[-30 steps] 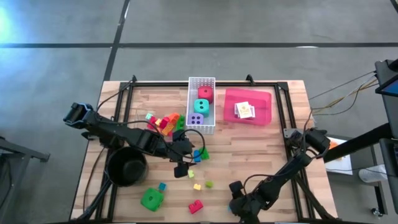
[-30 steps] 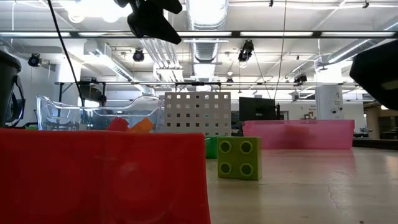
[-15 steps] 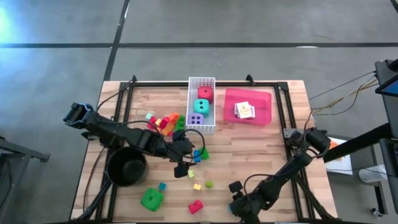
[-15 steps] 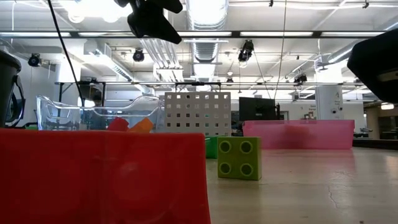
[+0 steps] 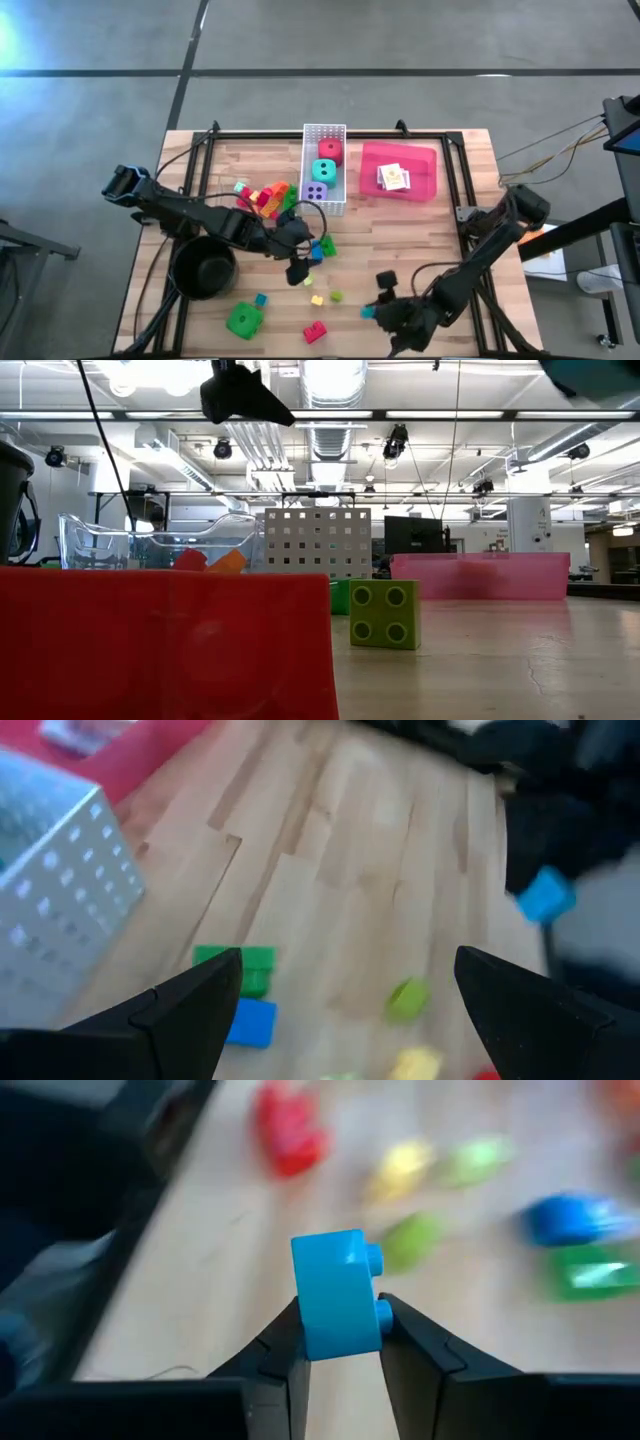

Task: Pick & Place Toys
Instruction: Put the light blue game piece into the transparent bin

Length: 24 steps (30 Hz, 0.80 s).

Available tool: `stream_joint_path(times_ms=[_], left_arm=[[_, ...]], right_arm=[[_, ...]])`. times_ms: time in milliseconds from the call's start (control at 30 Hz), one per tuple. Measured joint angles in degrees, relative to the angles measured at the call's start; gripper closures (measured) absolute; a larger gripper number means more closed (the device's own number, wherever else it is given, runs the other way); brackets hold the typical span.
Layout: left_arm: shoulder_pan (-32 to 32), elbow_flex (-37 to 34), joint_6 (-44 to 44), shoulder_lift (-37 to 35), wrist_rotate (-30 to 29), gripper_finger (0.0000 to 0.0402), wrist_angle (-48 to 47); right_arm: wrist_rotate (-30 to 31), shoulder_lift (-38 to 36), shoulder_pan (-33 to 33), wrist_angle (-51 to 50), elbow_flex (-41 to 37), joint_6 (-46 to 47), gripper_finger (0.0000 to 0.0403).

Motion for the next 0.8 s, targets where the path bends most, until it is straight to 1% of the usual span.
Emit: stream_joint_path(times_ms=[67, 133, 267, 367, 467, 567, 700, 800], left_arm=[[0.3, 0.0, -8.6, 0.0, -1.3, 0.0037, 1.8], [0.5, 0.0, -14.2, 0.0, -1.7, 0.0037, 4.7], [0.5, 0.0, -18.9, 0.0, -2.1, 0.0037, 13.9], [0.5, 0.0, -21.7, 0.0, -2.1, 0.0037, 20.1], [0.8, 0.0, -22.9, 0.0, -2.7, 0.0037, 23.1], [0.9, 0.0, -22.9, 0.0, -3.6, 0.0037, 24.1], [0.9, 0.0, -22.6, 0.6, -4.1, 0.0037, 25.1], [1.2, 0.0, -23.1, 1.9, -4.5, 0.0037, 26.0]], right_arm=[[6.0, -2.8, 0.0, -1.9, 0.0, -0.2, 0.0314], [12.0, -5.1, -0.2, -2.2, 0.0, -1.8, 0.0314], [21.5, -8.8, -1.7, -0.6, 0.0, -8.4, 0.0313], [26.3, -9.9, -3.5, 2.7, 0.0, -14.6, 0.0313], [30.6, -10.2, -4.9, 7.0, 0.0, -21.8, 0.0313], [32.2, -10.2, -6.7, 9.8, 0.0, -26.9, 0.0313], [32.7, -10.2, -9.6, 11.9, 0.0, -28.8, 0.0312], [33.0, -10.2, -11.3, 14.2, 0.0, -32.4, 0.0312]])
